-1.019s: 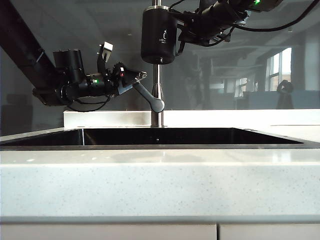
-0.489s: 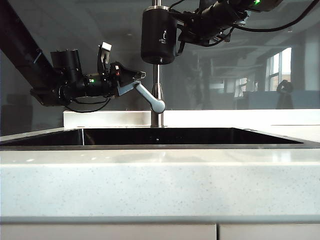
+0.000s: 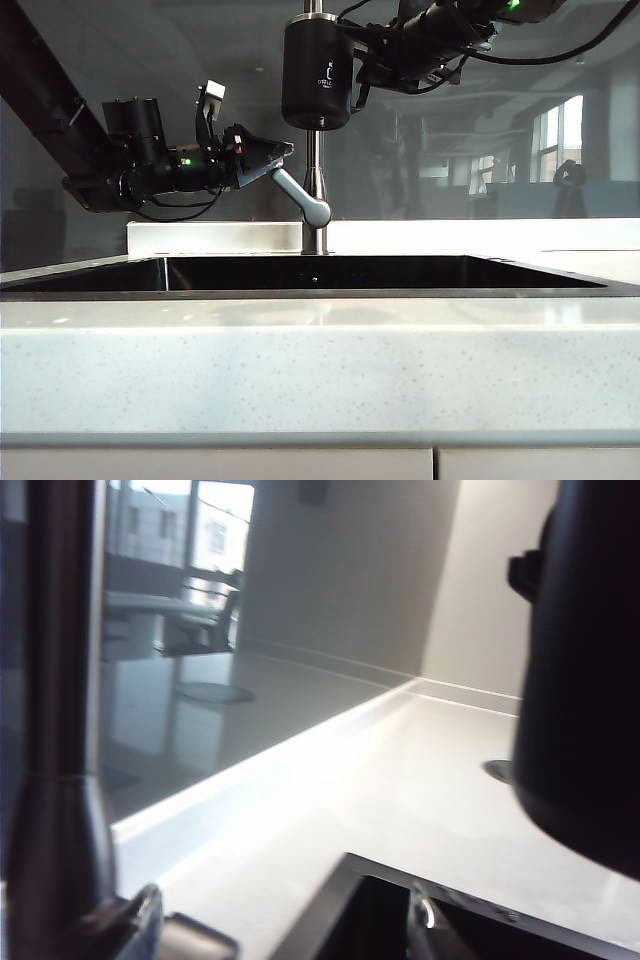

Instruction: Pick up the mug next to the sink, go to the faucet to get some water, pour the water into the sink, and finally put the mug back to its place.

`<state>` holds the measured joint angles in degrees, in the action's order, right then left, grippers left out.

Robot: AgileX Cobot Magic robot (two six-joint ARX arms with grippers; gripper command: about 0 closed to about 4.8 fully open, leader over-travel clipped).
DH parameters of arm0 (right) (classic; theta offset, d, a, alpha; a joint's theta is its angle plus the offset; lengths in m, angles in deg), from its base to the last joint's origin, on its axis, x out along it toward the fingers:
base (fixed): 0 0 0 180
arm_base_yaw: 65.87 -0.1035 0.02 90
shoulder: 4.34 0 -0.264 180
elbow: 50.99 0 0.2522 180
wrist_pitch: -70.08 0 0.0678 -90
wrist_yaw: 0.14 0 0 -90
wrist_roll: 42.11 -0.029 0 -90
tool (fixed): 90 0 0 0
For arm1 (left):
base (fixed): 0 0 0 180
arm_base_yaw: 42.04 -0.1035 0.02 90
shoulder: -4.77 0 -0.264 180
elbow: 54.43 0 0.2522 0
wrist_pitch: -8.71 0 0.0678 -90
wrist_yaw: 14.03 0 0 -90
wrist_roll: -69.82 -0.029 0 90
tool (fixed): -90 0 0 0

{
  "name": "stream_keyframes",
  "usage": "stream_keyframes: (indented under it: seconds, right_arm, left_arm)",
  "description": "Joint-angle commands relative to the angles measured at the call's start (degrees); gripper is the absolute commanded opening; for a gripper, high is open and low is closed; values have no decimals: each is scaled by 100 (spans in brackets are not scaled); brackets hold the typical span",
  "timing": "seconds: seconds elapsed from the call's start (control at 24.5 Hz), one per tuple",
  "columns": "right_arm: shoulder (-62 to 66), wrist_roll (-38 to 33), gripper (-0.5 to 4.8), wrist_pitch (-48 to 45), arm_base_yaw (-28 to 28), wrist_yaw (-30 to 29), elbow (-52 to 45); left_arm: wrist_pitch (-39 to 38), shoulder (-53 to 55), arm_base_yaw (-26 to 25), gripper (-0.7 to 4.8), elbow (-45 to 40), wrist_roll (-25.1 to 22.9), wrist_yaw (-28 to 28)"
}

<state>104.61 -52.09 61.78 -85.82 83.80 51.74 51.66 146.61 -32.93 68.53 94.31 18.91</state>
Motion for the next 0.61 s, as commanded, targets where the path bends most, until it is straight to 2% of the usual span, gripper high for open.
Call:
stream_keyframes:
  seconds: [0.04, 0.29, 0.41, 0.61]
  right_arm:
    - [-63, -50, -2, -262, -7, -9, 61]
    - [-63, -50, -2, -262, -9, -9, 61]
    - [-63, -50, -2, -262, -7, -7, 61]
    - [-63, -50, -2, -264, -7, -7, 61]
  left_arm:
    - [50, -37, -20, 308, 26, -343, 223]
    - [-605, -37, -37, 308, 26, -1001, 227]
    - [-699, -37, -37, 308, 24, -1091, 315]
    - [-704, -37, -37, 308, 24, -1104, 807]
